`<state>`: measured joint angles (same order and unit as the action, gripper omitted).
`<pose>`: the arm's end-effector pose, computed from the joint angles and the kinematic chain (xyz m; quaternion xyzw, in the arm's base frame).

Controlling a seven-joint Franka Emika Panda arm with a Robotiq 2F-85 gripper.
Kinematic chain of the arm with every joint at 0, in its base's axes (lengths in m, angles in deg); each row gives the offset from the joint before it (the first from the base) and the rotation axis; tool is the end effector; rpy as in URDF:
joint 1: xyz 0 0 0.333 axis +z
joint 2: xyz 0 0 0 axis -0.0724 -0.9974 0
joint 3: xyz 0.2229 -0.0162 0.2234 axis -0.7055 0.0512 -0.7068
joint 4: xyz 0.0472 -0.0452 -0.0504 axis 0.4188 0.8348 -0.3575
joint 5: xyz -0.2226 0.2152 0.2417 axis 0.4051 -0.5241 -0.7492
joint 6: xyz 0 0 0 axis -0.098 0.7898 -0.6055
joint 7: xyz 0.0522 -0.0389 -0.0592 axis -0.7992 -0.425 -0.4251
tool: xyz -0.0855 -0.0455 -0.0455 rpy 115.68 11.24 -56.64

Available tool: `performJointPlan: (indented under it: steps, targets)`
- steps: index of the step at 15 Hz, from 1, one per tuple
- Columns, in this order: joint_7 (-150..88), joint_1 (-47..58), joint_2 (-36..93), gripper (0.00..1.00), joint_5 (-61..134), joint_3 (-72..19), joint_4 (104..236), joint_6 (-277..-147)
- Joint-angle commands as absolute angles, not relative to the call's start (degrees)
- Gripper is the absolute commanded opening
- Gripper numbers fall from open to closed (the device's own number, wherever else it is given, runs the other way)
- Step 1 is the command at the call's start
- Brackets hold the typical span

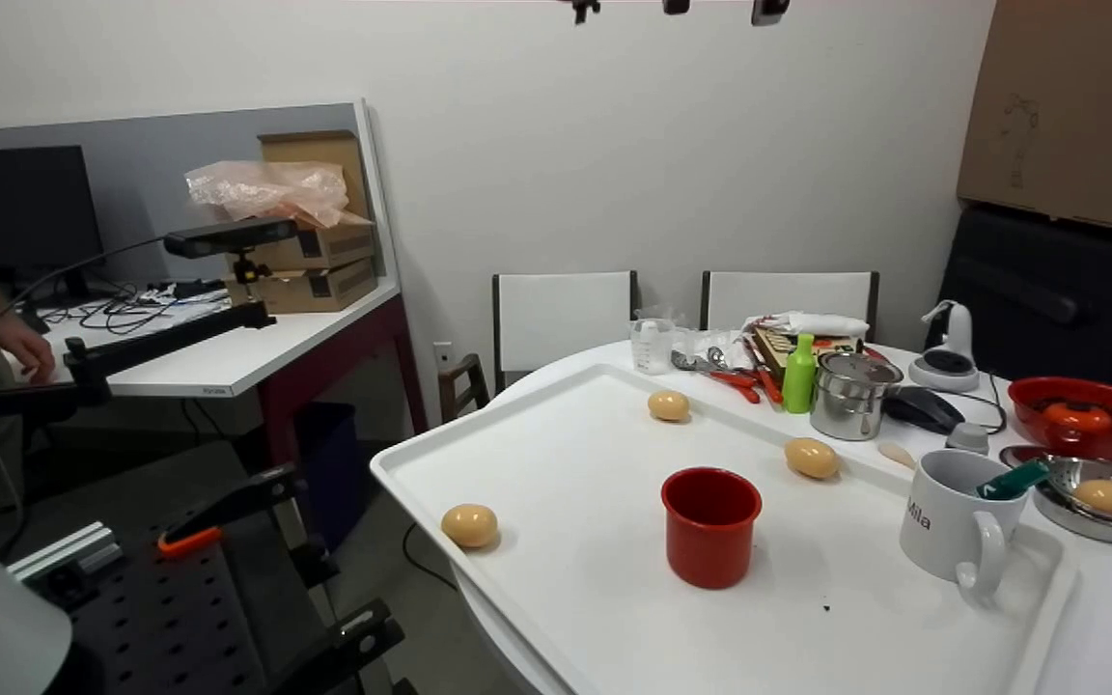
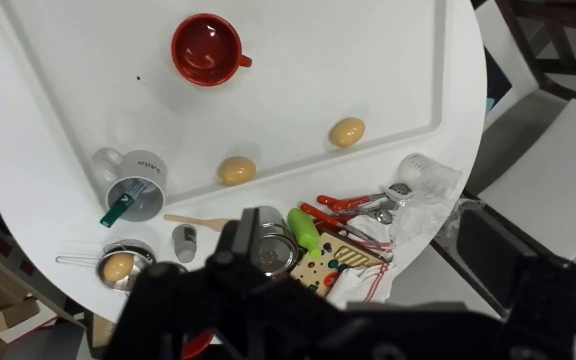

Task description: Put the right egg in the red cup

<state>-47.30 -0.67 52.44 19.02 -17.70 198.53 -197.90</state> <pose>0.5053 -0.1501 0.4828 -0.9847 0.1067 -0.0864 0.1073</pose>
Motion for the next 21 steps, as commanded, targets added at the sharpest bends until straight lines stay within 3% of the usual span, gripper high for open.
performJointPlan:
  steps: [1, 10, 21]
  targets:
    - [-48.8, -0.7, 46.0, 1.0, 17.9, -19.9, 194.9, -199.5]
    - [-38.8, -0.3, 35.9, 1.0, 30.9, -23.6, 193.1, -211.4]
    - [-42.0, -1.7, 36.5, 1.0, 28.2, -24.6, 194.5, -210.7]
